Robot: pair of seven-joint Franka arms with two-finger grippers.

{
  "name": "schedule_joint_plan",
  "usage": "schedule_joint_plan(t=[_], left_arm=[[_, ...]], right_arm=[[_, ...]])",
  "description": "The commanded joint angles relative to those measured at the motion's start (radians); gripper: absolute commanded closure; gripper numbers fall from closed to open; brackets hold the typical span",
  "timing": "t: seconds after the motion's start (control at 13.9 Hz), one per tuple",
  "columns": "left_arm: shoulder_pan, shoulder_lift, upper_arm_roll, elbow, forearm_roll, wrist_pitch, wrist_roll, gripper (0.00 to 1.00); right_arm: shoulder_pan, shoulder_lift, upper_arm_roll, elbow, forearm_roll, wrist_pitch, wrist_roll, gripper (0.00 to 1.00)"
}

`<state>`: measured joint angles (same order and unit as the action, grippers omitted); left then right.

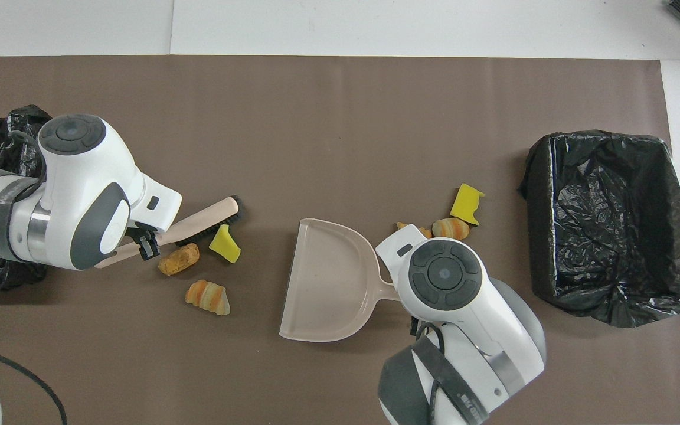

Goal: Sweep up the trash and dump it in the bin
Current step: 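Sweep the bread and sponge bits into the dustpan with the left gripper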

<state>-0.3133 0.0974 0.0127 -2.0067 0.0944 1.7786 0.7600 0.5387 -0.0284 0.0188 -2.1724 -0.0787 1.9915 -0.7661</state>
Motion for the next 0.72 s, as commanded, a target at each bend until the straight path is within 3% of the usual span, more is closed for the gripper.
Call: schedule_joint_plan(t=[0.0, 0.36, 0.65], left_arm=[[-0.021, -0.105, 0.013, -0.044, -0.004, -0.018, -0.083, 1.0], [-0.02, -0.183, 0.018, -0.081, -0.004, -0.053, -0.285, 1.0], [-0.001, -0.295, 0.021, -0.225, 0.002, -0.031, -0.606, 1.0]], right_arm=[[0.003, -0.018, 0.001, -0.041, -0.038, 0.044, 0.025, 1.0], [0.041, -0.015, 0.001, -0.058, -0.061, 0.052, 0.053, 1.0], [0.064, -0.01, 0.001, -0.06, -0.116, 0.052, 0.06, 1.0]])
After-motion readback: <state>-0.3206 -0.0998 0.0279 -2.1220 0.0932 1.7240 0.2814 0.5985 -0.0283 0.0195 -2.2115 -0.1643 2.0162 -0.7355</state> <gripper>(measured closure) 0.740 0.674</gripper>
